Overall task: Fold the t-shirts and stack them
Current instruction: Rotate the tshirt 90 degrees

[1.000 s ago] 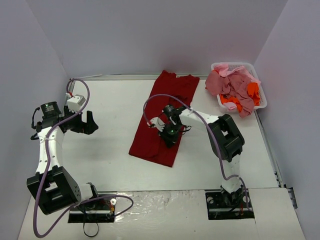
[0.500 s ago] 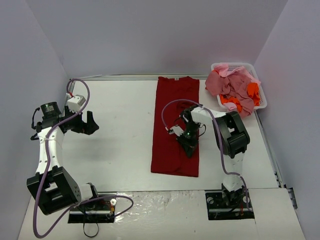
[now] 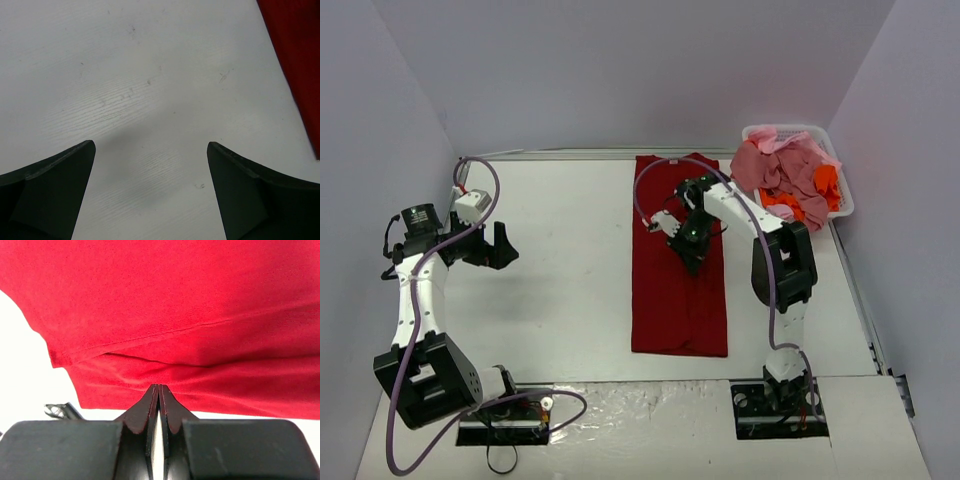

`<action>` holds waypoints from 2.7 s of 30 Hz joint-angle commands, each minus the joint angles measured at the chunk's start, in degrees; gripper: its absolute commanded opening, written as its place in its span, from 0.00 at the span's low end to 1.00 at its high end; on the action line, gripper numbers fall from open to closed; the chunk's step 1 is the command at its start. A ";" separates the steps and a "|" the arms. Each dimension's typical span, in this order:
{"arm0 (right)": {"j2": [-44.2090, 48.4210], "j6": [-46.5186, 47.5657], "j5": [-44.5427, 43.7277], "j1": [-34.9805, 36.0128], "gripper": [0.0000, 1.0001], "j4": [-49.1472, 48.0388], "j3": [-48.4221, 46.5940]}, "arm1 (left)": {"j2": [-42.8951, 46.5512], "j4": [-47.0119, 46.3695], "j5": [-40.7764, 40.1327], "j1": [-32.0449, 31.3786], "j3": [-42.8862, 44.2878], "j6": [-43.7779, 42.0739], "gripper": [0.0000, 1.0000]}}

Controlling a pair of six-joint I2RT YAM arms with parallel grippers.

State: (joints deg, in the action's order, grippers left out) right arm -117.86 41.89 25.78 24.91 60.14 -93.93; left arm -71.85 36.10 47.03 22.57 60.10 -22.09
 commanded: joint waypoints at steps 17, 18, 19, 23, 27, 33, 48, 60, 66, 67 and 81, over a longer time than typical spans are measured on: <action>-18.89 -8.49 -14.26 -7.94 0.00 -0.46 -29.90 | -1.18 0.55 1.49 0.11 2.13 -0.68 0.94; -19.33 -8.49 -14.70 -8.29 0.00 -0.90 -31.13 | -1.18 0.64 1.40 -0.07 2.13 -0.68 0.94; -19.86 -8.49 -14.79 -8.64 0.00 -1.08 -31.49 | -1.27 0.73 1.40 0.02 2.22 -0.59 0.94; -20.30 -8.58 -13.74 -11.19 0.00 -2.39 -31.93 | -1.53 0.64 1.14 -0.33 2.39 -0.68 0.94; -20.91 -7.44 -11.98 -12.68 0.00 -2.57 -30.44 | -2.06 0.64 0.61 -0.68 2.48 -0.68 0.94; -23.37 -6.91 -12.33 -13.74 0.00 -3.36 -28.59 | -2.24 0.82 0.44 -0.95 2.48 -0.85 0.94; -29.52 -8.67 -9.35 -13.22 0.00 -4.15 -35.97 | -2.41 0.64 -0.53 -1.47 2.48 -0.77 0.94; -36.21 -9.28 -7.93 -9.18 0.00 -5.82 -46.60 | -2.94 1.17 -1.67 -1.47 2.57 -1.12 0.94; -37.26 -9.55 -9.78 -7.24 0.00 -8.54 -48.71 | -3.20 1.61 -2.46 -1.47 2.66 -1.21 0.94; -37.26 -9.63 -10.31 -6.80 0.00 -9.42 -48.80 | -3.20 1.70 -2.46 -1.47 2.66 -1.20 0.94; -38.41 -10.07 -12.42 -4.08 0.02 -14.00 -51.88 | -3.12 2.31 -3.52 -1.30 2.92 -1.03 0.94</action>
State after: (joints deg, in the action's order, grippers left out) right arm -152.97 32.71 13.85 19.68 46.81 -145.32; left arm -75.24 37.43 43.42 21.43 60.10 -22.35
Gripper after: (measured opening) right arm 0.017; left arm 0.945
